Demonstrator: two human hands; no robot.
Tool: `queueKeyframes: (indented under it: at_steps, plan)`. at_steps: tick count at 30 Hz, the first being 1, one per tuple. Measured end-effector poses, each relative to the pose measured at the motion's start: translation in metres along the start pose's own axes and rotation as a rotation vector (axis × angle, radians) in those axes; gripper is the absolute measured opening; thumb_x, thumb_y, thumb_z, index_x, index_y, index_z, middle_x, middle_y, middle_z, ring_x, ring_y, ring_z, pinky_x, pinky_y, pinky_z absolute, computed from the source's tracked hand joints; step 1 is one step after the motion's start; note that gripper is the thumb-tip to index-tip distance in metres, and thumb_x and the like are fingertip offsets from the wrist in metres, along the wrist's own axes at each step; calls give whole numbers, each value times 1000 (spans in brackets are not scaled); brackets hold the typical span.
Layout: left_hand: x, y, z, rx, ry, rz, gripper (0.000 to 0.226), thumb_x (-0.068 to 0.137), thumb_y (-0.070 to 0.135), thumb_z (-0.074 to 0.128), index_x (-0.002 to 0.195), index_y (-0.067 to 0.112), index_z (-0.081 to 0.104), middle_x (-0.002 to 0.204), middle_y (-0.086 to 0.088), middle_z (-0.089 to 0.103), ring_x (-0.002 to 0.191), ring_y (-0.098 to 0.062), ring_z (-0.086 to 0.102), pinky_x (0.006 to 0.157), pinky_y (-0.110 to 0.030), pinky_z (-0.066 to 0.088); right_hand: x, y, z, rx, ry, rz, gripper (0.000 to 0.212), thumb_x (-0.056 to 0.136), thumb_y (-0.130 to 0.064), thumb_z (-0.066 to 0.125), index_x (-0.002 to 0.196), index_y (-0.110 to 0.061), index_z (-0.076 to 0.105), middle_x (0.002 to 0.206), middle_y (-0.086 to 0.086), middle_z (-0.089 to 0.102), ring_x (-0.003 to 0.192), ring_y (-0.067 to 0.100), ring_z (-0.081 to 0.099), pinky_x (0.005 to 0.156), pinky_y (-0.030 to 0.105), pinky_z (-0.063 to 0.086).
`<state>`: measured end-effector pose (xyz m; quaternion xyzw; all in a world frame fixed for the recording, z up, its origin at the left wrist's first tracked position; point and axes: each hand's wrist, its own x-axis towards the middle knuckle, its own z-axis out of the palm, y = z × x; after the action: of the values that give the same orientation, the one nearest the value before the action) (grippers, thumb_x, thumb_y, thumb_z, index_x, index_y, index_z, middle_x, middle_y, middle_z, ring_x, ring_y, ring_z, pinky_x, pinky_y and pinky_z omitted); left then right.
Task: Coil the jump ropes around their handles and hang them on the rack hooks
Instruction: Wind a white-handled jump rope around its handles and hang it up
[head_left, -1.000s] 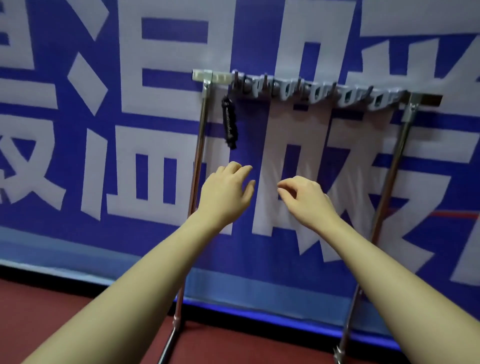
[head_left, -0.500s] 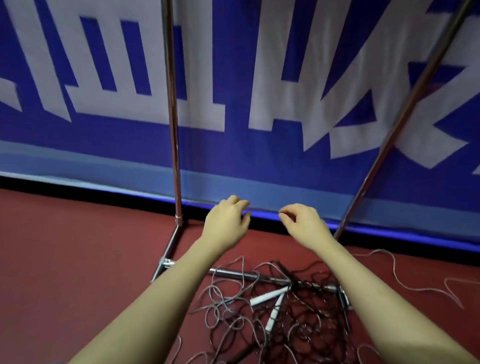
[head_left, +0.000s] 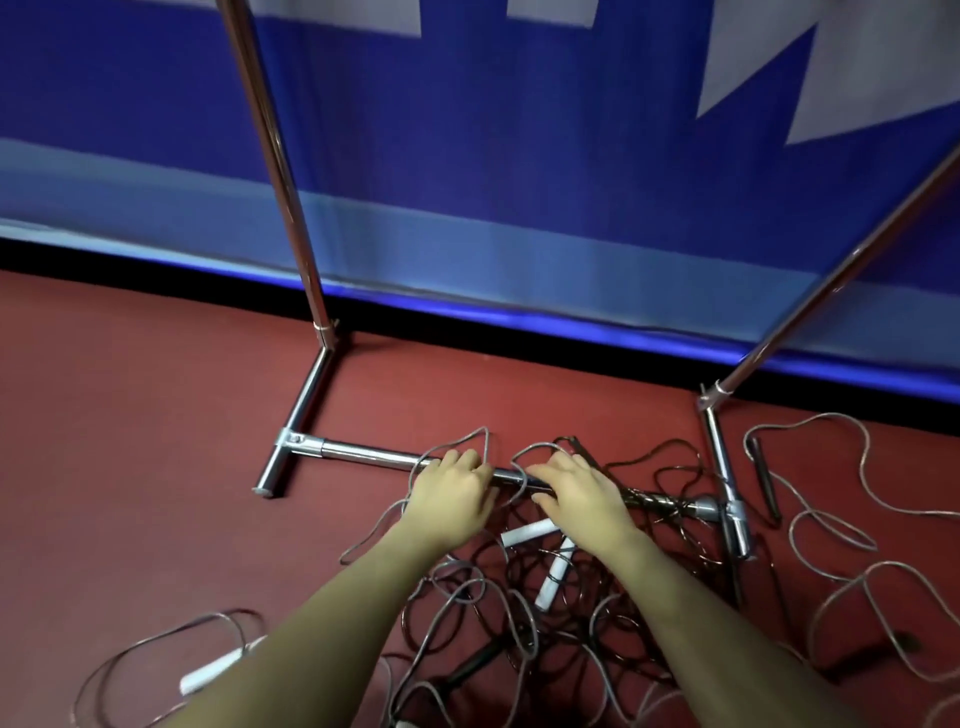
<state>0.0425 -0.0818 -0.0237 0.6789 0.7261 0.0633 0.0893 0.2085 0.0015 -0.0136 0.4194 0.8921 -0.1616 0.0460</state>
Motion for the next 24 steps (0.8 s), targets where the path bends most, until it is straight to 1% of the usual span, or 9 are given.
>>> queueKeyframes:
  at_steps: [2,3,6,8,11,15,19,21,24]
  plan:
    - [3,-1,17,-7,-19,23,33,78,37,42,67,15,64,67,-2,56,59,-26,58,48,-27,45,6,4,20,-59,26,-33,45,84,-28,70,128,-26,60,112,0,57,111,22,54,92,33,45]
    - [5,0,25,12,-15,38,31,79,38,47,69,15,64,69,-2,58,62,-26,59,51,-27,46,9,6,29,-76,71,-54,48,70,-27,82,116,-24,68,100,0,61,97,23,61,81,32,51]
    - [8,3,38,-9,-127,19,31,92,35,53,105,11,66,105,-7,61,102,-31,55,80,-36,45,17,6,46,-200,174,-81,48,35,-28,94,79,-27,74,75,-5,58,66,17,60,56,23,47]
    - [10,5,42,10,-170,-26,35,97,36,46,123,15,60,122,-3,54,118,-29,44,90,-35,37,20,6,50,-229,223,-91,36,37,-25,93,64,-27,68,71,-6,54,62,16,57,56,25,42]
    - [11,10,34,-33,-147,-47,31,100,32,40,117,18,62,120,-1,56,116,-26,47,86,-33,37,15,8,48,-136,277,-108,29,51,-19,90,62,-21,64,73,-5,54,64,18,56,64,24,32]
    - [14,10,-11,-417,-94,-193,21,95,27,53,99,13,68,100,-7,69,97,-28,62,78,-34,48,6,5,12,389,298,22,4,82,-12,70,83,-13,66,92,-2,61,88,16,56,82,26,36]
    - [12,16,-94,-854,-86,-203,14,90,9,64,76,7,67,70,-7,67,60,-8,59,62,-21,46,-5,-19,-52,934,256,135,6,86,-5,68,84,-10,66,75,-4,61,62,-8,52,69,16,41]
    - [6,25,-140,-1084,-94,-199,18,91,5,63,73,9,64,62,-2,65,53,-3,58,57,-17,49,-13,-31,-83,1098,248,118,5,88,-6,65,83,-7,67,73,-1,59,63,-4,51,67,15,39]
    - [-5,35,-200,-1309,-103,-168,15,92,5,60,77,9,62,59,2,66,57,-9,62,64,-24,55,-28,-46,-128,1396,182,41,16,90,-17,57,81,-9,67,82,4,65,75,9,59,73,20,43]
